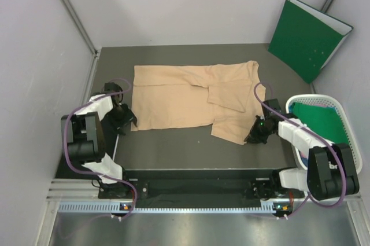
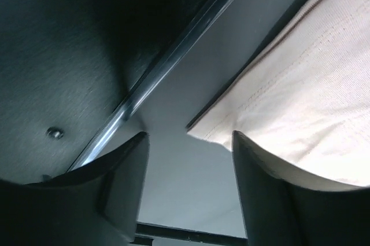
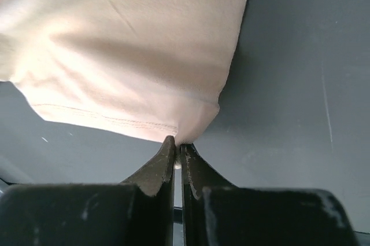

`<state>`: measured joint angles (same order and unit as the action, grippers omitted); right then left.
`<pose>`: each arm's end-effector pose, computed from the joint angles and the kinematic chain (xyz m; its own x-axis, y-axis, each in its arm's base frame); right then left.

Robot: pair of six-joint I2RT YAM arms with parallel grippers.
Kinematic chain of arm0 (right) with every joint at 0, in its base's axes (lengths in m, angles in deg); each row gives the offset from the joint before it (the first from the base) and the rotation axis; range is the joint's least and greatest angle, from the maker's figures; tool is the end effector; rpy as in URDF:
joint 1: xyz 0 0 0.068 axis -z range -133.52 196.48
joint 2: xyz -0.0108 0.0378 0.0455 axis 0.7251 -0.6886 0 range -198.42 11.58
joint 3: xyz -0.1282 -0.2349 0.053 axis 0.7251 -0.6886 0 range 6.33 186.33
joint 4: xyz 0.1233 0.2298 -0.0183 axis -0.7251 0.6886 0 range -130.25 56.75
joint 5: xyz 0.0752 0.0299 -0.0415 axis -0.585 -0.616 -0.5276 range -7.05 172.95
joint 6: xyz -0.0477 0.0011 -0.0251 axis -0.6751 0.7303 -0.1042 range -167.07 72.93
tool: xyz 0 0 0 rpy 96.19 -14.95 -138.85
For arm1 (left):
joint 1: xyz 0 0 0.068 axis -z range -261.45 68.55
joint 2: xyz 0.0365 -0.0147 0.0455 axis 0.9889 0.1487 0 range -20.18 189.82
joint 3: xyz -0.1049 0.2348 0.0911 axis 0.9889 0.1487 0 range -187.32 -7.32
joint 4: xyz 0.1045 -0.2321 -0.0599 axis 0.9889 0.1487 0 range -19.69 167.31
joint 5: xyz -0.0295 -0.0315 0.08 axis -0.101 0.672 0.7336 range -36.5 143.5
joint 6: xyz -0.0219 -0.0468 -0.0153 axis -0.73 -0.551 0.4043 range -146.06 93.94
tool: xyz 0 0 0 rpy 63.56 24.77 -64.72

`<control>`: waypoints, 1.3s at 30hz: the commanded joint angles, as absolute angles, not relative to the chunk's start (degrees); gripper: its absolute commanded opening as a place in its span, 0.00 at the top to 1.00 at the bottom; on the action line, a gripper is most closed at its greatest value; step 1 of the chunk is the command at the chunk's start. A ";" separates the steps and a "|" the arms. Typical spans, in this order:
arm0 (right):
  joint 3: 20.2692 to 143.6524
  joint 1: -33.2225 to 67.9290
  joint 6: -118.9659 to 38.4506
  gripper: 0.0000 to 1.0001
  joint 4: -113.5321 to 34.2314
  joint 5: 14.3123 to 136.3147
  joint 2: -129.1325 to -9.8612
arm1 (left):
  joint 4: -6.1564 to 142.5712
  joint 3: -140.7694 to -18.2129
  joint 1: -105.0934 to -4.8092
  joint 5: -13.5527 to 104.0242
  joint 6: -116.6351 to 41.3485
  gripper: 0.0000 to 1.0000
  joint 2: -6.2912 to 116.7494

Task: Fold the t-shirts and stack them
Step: Grap the side of the flattened tshirt closest away from the robot with both arms, then fold the other side of the tshirt into a rectangle

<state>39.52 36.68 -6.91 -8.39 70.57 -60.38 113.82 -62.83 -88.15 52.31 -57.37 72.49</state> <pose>0.1987 0.0420 0.1552 -0.8629 0.4902 -0.1229 0.4189 0.8299 0.3686 0.2798 0.0322 0.1689 -0.7785 -0.6145 -0.1279 -0.6061 0.7889 -0.1017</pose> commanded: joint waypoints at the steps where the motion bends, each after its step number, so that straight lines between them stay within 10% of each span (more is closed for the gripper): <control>1: 43.68 36.11 -6.82 1.00 -7.56 72.58 -57.85 | 110.04 -64.01 -88.39 49.46 -57.09 0.40 75.44; 5: 45.34 36.11 -7.34 1.00 -5.80 73.55 -56.97 | 108.37 -64.19 -88.39 48.31 -57.00 0.58 77.82; 9: 46.75 36.11 -7.78 1.00 -4.13 74.43 -56.27 | 108.72 -64.54 -88.22 48.84 -56.56 1.00 80.36; 23: 61.77 37.34 -14.90 1.00 0.54 77.94 -54.50 | 118.91 -76.47 -88.57 47.52 -55.07 1.00 72.11; 39: 87.51 42.79 -22.02 1.00 -6.32 69.96 -80.42 | 120.67 -94.84 -89.10 43.57 -57.70 1.00 87.30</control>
<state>80.35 41.46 -19.85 -2.77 73.92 -75.75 119.76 -89.49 -88.52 44.70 -56.67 84.16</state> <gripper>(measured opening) 0.017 0.020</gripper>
